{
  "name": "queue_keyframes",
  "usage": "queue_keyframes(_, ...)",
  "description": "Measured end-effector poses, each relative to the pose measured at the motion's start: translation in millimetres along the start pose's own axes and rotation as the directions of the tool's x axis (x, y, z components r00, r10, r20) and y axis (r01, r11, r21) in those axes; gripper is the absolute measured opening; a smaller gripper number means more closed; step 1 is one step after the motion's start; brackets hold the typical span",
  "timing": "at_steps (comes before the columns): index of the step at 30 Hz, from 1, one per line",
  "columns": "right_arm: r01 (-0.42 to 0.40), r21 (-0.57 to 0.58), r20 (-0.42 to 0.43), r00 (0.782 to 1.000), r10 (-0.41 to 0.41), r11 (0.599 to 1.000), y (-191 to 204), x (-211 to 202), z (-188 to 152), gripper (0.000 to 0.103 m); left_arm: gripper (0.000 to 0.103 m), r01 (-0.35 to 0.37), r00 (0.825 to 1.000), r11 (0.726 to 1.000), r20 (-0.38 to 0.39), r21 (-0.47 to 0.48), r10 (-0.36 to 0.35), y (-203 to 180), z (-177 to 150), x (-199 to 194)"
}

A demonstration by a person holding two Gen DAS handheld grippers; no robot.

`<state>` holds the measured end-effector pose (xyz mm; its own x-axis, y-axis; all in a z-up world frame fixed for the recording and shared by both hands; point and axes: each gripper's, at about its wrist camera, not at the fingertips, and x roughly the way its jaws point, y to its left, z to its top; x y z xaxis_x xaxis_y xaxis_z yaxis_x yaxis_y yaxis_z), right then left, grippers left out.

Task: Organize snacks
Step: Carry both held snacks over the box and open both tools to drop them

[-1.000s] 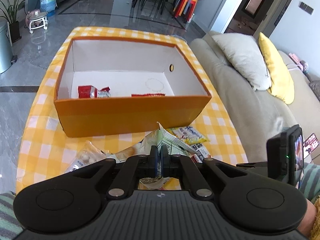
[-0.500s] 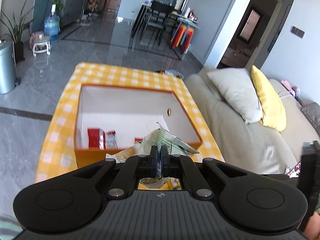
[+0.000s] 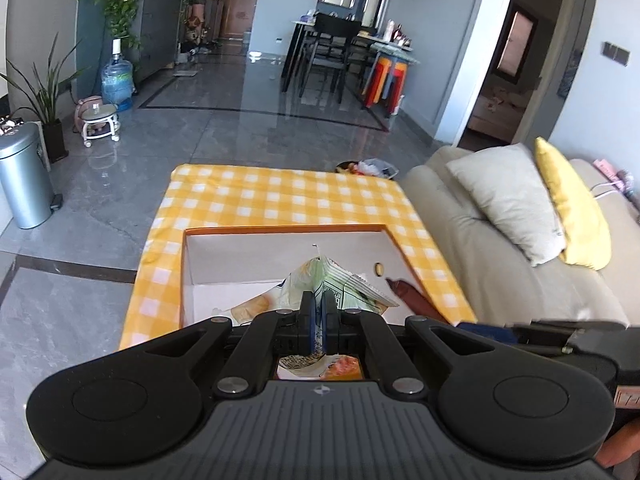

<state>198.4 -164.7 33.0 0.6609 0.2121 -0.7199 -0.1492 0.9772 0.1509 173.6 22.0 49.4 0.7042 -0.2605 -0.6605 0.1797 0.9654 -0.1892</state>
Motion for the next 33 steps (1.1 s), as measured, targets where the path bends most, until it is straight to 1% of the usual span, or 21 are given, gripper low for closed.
queue_keyframes(6,0.035,-0.062,-0.027,0.999,-0.036,0.997,5,42,29,0.021,0.002,-0.048,0.996,0.998,-0.069,0.038,0.051,3,5,35)
queue_keyframes(11,0.054,-0.129,-0.069,0.996,-0.064,0.990,2,78,39,0.021,0.002,-0.084,0.986,0.995,-0.137,0.046,0.090,6,1,66)
queue_keyframes(16,0.085,-0.155,-0.108,0.989,-0.102,0.984,-5,107,38,0.021,0.002,-0.115,0.972,0.991,-0.199,0.067,0.126,7,-5,90)
queue_keyframes(20,0.107,-0.182,-0.128,0.983,-0.131,0.977,-7,129,36,0.021,0.002,-0.116,0.962,0.989,-0.238,0.091,0.134,5,-10,106)
queue_keyframes(26,0.124,-0.177,-0.178,0.972,-0.155,0.976,-11,153,26,0.021,0.002,-0.118,0.946,0.986,-0.288,0.118,0.147,3,-16,125)
queue_keyframes(30,0.140,-0.190,-0.204,0.962,-0.179,0.972,-13,165,21,0.021,0.002,-0.118,0.939,0.984,-0.307,0.133,0.154,1,-20,136)
queue_keyframes(33,0.142,-0.187,-0.221,0.958,-0.183,0.972,-13,168,19,0.021,0.003,-0.110,0.939,0.984,-0.309,0.138,0.148,0,-20,140)
